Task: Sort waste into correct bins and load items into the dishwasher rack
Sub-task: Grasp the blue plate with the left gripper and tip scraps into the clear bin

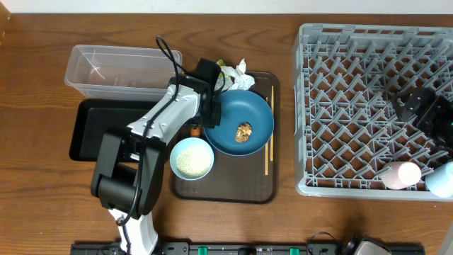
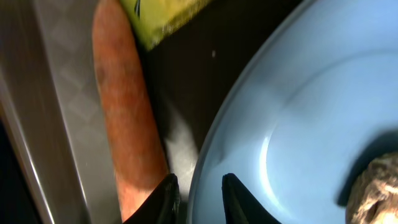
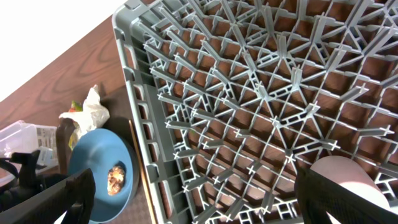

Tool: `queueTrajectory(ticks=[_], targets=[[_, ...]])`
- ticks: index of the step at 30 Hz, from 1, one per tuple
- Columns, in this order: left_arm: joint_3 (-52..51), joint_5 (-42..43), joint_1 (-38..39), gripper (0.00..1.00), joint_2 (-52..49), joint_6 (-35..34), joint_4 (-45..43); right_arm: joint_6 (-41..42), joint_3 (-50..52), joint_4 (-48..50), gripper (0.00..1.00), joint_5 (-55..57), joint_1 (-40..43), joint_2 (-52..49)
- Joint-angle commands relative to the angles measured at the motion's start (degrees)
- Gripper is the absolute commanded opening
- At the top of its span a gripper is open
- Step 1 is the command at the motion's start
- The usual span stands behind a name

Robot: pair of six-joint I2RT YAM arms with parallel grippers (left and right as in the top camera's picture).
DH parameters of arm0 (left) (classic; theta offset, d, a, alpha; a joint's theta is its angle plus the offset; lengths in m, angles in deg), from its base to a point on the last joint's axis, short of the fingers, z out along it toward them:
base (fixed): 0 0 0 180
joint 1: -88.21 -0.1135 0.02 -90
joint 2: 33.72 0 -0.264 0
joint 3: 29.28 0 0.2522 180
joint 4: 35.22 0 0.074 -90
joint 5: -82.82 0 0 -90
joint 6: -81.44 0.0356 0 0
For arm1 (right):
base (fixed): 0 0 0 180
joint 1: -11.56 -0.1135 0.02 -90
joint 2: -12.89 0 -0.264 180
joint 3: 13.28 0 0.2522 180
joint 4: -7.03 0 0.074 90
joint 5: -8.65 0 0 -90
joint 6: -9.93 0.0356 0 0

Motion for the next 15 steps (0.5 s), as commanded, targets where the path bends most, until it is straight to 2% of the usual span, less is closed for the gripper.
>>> queueTrajectory(ticks=[1, 3, 6, 9, 11, 15], targets=[[-0.3, -0.2, 0.0, 0.25, -1.4, 0.1, -0.8, 0.0, -0.2, 0.0, 0.94, 0.2, -0.7, 0.0], [-0.3, -0.2, 0.0, 0.22, -2.3, 0.0, -1.0, 0.0, -0.2, 0.0, 0.95, 0.2, -0.6, 0.0], [-0.3, -0.2, 0.0, 0.06, -3.0, 0.1, -0.7, 0.0, -0.2, 0.0, 0.94, 0.2, -0.6, 0.0], [-0.3, 0.0, 0.0, 0.06, -2.4, 0.4, -0.1, 0.0, -0.2, 0.2, 0.95, 0.2, -0.6, 0.0], [0.1, 1.7, -0.1, 0.06, -0.8, 3.2, 0.9, 0.0, -0.2, 0.4, 0.95, 0.2, -0.6, 0.0], [1.5, 2.1, -0.2, 0.06, 4.9, 4.4, 3.5, 0.0, -0.2, 0.6, 0.95, 0.2, -0.6, 0.0]])
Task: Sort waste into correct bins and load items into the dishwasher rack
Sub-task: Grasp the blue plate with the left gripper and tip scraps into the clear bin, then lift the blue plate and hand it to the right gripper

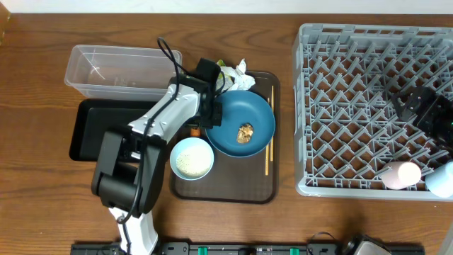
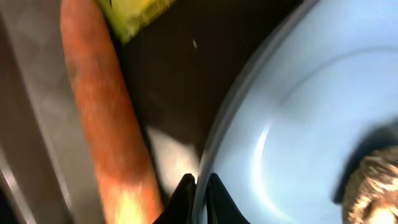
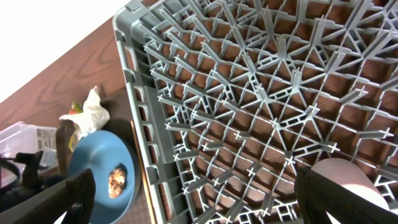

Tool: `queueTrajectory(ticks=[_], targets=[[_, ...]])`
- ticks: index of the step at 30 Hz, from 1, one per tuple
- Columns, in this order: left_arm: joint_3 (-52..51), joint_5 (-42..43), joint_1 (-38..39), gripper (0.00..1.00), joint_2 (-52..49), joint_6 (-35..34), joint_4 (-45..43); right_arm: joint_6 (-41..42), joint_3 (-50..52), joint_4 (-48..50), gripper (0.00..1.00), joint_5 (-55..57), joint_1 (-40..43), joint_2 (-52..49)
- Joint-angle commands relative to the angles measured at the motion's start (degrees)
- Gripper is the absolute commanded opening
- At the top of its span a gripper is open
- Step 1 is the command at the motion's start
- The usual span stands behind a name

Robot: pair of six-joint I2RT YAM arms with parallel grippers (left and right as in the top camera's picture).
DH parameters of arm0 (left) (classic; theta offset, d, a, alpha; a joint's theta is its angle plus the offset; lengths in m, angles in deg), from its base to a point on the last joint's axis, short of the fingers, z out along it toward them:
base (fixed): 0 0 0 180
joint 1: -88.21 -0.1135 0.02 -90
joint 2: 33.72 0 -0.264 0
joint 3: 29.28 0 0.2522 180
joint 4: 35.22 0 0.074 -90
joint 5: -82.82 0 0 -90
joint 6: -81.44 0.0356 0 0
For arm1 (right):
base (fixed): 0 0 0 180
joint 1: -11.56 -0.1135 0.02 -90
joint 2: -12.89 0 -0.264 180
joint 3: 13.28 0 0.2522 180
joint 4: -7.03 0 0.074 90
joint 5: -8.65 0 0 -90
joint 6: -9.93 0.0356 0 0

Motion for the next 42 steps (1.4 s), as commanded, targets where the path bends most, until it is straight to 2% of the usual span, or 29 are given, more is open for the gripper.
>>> queueTrajectory(ticks=[1, 11, 14, 16, 20, 25, 30, 35, 39, 42], targets=[[1.6, -0.8, -0.3, 0.06, 6.3, 2.6, 2.1, 0.0, -0.2, 0.2, 0.95, 0.2, -0.6, 0.0], [1.7, -1.7, -8.0, 0.06, 25.2, 3.1, 9.5, 0.0, -0.2, 0.2, 0.96, 0.2, -0.6, 0.0], [1.7, -10.2, -11.5, 0.06, 29.4, 3.1, 13.6, 0.0, -0.2, 0.1, 0.96, 0.2, -0.6, 0.0], [1.7, -18.9, -13.8, 0.06, 31.8, 1.5, 16.7, 0.0, -0.2, 0.2, 0.96, 0.2, -0.6, 0.0], [1.7, -36.0, -17.0, 0.06, 34.6, -4.8, 22.5, 0.0, -0.2, 0.7, 0.96, 0.2, -0.6, 0.0], [1.7, -55.2, -17.1, 0.06, 34.6, -15.0, 26.7, 0.2, -0.2, 1.9, 0.96, 0.2, -0.6, 0.0], [1.4, -66.5, -17.1, 0.06, 32.8, -16.5, 26.2, 0.3, -0.2, 2.9, 0.96, 0.2, -0.6, 0.0], [-0.9, -66.8, -16.2, 0.06, 28.7, -16.6, 26.9, 0.2, -0.2, 2.8, 0.96, 0.2, -0.6, 0.0], [-1.8, -81.4, -15.3, 0.06, 25.5, -19.1, 25.9, 0.2, -0.2, 2.6, 0.97, 0.1, -0.6, 0.0], [-1.8, -79.7, -15.3, 0.06, 24.8, -18.2, 23.5, 0.2, -0.2, 2.5, 0.96, 0.1, -0.7, 0.0]])
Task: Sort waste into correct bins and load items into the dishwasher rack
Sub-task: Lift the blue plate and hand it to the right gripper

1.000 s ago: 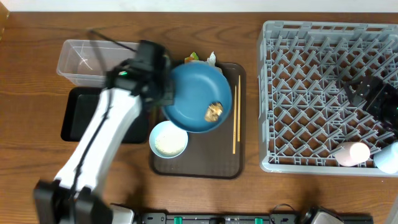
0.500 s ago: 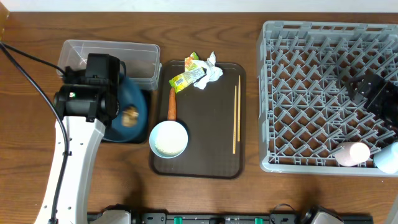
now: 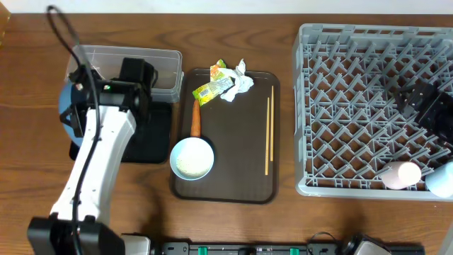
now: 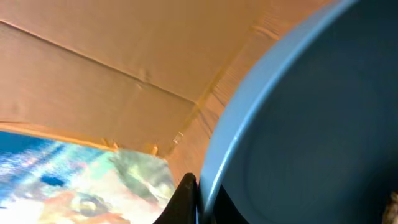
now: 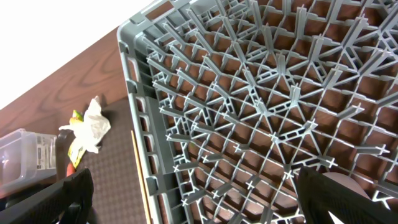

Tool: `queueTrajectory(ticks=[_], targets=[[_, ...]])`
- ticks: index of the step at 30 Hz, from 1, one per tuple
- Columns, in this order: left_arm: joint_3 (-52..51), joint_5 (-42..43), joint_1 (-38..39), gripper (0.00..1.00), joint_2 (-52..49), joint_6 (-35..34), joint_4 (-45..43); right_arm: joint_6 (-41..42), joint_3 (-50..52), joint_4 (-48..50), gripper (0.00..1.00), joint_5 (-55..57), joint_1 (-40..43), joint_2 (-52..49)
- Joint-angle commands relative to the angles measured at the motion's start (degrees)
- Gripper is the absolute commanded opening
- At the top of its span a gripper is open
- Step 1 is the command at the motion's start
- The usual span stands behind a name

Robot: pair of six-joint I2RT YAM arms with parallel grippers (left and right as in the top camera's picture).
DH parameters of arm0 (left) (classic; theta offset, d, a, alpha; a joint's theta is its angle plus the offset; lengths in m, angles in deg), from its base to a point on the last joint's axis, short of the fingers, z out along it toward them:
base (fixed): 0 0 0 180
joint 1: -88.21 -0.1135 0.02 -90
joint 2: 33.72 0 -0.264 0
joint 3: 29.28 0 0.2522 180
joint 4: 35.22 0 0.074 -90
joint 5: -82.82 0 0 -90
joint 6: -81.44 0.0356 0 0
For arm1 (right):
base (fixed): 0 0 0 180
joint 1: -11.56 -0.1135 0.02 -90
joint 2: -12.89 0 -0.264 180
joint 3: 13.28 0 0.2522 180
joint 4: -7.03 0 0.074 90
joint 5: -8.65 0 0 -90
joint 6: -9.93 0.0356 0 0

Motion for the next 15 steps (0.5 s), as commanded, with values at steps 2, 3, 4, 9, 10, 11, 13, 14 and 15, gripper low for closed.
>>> queueTrajectory(ticks=[2, 3, 4, 9, 10, 11, 13, 14, 15], targets=[[0.2, -6.5, 0.2, 0.06, -0.2, -1.9, -1.3, 0.2, -0.2, -0.5, 0.97, 0.2, -0.6, 0.0], [0.2, -9.2, 0.2, 0.06, -0.4, -1.9, -2.5, 0.2, -0.2, -0.5, 0.97, 0.2, -0.6, 0.0], [0.2, -11.2, 0.2, 0.06, -0.4, -0.7, -3.7, 0.2, -0.2, -0.5, 0.97, 0.2, -0.6, 0.0], [0.2, -2.8, 2.2, 0.06, -0.4, 3.9, -4.1, 0.2, -0.2, -0.7, 0.97, 0.2, -0.6, 0.0], [-0.1, -0.6, 2.8, 0.06, -0.5, 2.9, -4.0, 0.2, -0.2, -1.1, 0.97, 0.2, -0.6, 0.0], [-0.6, -1.5, 3.1, 0.06, -0.5, 2.5, -4.7, 0.2, -0.2, -1.4, 0.98, 0.2, -0.6, 0.0], [-1.3, -8.3, 2.9, 0.06, -0.6, 2.6, -8.3, 0.2, -0.2, -1.5, 0.98, 0.2, -0.6, 0.0], [-1.3, -9.9, 2.8, 0.06, -0.6, 2.8, -9.2, 0.2, -0.2, -1.4, 0.98, 0.2, -0.6, 0.0], [-1.3, -10.6, 2.7, 0.06, -0.5, 3.8, -10.2, 0.2, -0.2, -1.4, 0.98, 0.2, -0.6, 0.0]])
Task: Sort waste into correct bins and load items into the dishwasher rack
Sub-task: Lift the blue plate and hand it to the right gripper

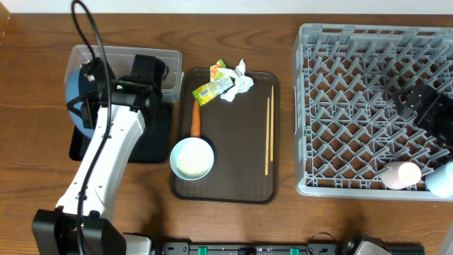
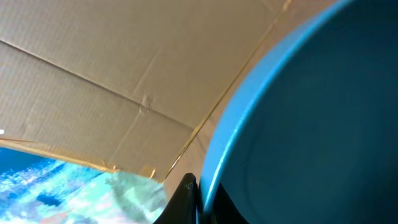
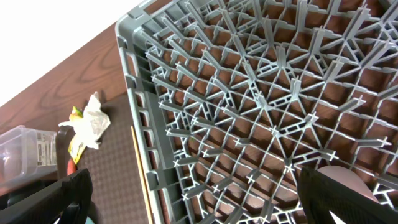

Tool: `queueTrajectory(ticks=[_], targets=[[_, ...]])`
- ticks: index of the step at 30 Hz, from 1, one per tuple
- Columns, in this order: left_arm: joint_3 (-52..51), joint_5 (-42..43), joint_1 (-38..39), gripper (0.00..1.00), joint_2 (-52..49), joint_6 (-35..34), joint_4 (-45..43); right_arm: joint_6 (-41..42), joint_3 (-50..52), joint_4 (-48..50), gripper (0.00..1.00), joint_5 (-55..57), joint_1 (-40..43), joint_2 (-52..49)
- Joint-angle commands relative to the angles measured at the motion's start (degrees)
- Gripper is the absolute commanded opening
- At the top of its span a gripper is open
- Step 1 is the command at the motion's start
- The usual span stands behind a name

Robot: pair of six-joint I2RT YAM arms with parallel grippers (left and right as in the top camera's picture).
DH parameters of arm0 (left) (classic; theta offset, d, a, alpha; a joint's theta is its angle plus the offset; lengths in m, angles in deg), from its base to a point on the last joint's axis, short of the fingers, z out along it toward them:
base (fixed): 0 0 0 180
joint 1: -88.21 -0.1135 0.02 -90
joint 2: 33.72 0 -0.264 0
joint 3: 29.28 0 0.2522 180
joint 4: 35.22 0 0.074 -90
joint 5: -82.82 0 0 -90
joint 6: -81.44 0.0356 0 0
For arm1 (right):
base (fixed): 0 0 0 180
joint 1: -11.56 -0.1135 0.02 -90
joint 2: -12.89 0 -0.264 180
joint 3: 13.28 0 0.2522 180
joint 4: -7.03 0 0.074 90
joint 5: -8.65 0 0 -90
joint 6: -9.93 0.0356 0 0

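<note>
My left gripper [image 2: 198, 200] is shut on the rim of a blue plate [image 2: 311, 124], which is tipped on edge. In the overhead view the plate [image 1: 73, 99] hangs over the left end of the black bin [image 1: 117, 134], with the left gripper [image 1: 88, 105] beside it. On the brown tray [image 1: 233, 177] lie a carrot [image 1: 196, 118], a bowl of rice [image 1: 192, 158], chopsticks [image 1: 268, 134], a yellow-green wrapper [image 1: 212, 89] and a crumpled tissue [image 1: 241, 79]. My right gripper [image 3: 208, 205] hangs open over the grey dishwasher rack [image 1: 354, 106].
A clear plastic container [image 1: 120, 67] stands behind the black bin. A pink cup [image 1: 400, 174] and a pale blue cup [image 1: 443, 178] sit at the rack's near right corner. Brown cardboard fills the background of the left wrist view.
The left arm has shifted slightly, and the tilted plate now sits a little farther back and right over the bins. The food scrap at the plate's edge no longer shows in the wrist view.
First my left gripper stood open around the rim of the blue plate on the tray, food on it. Then it was shut on the rim. Later the plate was off the tray, tipped over the left bins, where it still hangs. The right arm stayed over the rack.
</note>
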Motion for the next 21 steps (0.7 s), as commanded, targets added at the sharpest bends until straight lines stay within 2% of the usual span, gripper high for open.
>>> queueTrajectory(ticks=[1, 6, 8, 10, 12, 16, 19, 21], targets=[[0.0, -6.0, -0.4, 0.06, 0.3, 1.7, -1.9, 0.2, -0.2, -0.3, 0.98, 0.2, -0.6, 0.0], [0.0, -5.4, -0.2, 0.06, 1.2, 2.1, -1.7, 0.2, -0.2, -1.0, 0.98, 0.2, -0.6, 0.0], [0.5, -1.7, -0.2, 0.06, 2.3, 3.0, -1.6, 0.2, -0.2, -0.9, 0.98, 0.1, -0.7, 0.0], [2.1, 9.2, 0.2, 0.06, 4.0, 6.8, -1.7, -0.2, -0.2, -1.0, 0.98, -1.1, -0.7, 0.0], [4.4, 24.2, 1.0, 0.06, 6.5, 10.8, -2.7, -2.1, -0.2, -1.1, 0.99, -4.5, -0.7, 0.0], [7.0, 51.4, 2.3, 0.06, 13.1, 18.1, -10.9, -3.3, -0.2, 0.9, 0.99, -15.7, -0.8, 0.0], [7.0, 72.2, 3.0, 0.06, 16.8, 19.1, -18.7, -3.8, -0.2, 3.2, 0.96, -25.8, -2.5, 0.0], [7.0, 82.5, 3.7, 0.06, 17.5, 19.3, -21.9, -5.4, -0.2, 4.6, 0.94, -30.8, -5.1, 0.0]])
